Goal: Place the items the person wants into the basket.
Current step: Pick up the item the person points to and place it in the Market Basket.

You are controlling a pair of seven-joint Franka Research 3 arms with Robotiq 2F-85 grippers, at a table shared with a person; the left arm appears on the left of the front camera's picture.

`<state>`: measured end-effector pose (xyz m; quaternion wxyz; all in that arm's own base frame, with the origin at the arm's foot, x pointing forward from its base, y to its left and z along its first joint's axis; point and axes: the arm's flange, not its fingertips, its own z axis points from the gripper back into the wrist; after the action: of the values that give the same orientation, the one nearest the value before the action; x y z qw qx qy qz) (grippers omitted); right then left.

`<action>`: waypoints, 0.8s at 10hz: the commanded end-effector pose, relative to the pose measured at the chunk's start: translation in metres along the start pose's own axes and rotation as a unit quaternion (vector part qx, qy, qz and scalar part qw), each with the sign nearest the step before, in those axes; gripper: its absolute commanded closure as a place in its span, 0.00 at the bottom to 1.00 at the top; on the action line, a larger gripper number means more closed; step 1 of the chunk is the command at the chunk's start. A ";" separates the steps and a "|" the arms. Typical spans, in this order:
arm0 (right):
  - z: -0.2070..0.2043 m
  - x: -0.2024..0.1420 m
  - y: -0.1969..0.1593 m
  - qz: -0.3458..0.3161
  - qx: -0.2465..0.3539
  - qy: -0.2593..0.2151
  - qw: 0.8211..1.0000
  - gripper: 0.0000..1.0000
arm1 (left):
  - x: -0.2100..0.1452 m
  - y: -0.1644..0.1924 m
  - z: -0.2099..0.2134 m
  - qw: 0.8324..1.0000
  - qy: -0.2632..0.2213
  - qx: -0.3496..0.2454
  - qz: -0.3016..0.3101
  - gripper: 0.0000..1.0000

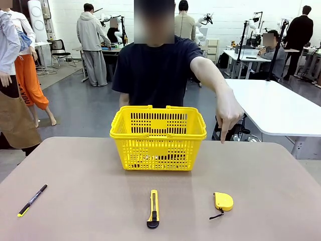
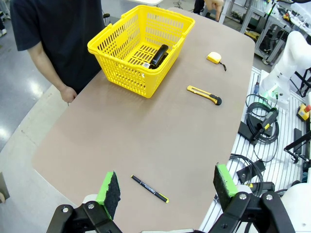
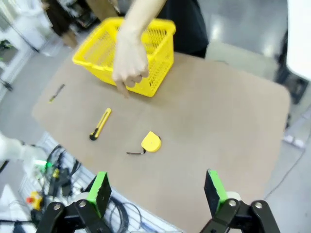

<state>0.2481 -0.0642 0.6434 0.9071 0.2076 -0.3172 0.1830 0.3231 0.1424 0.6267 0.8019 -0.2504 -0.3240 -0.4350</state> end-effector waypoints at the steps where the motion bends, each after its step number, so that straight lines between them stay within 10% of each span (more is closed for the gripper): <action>1: -0.057 0.028 0.028 -0.103 -0.056 0.061 0.991 0.00 | -0.001 0.000 0.001 1.000 -0.001 -0.004 -0.007 0.00; 4: -0.148 0.041 0.048 -0.131 -0.128 0.202 0.962 0.00 | -0.001 0.000 0.001 1.000 -0.001 -0.004 -0.007 0.00; 8: -0.208 0.035 0.051 -0.118 -0.111 0.271 0.949 0.00 | -0.001 0.000 0.001 1.000 -0.001 -0.004 -0.007 0.00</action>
<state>0.3486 0.0892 0.5255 0.9911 0.0799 -0.0642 0.0855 0.3231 0.1426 0.6267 0.8019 -0.2505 -0.3241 -0.4349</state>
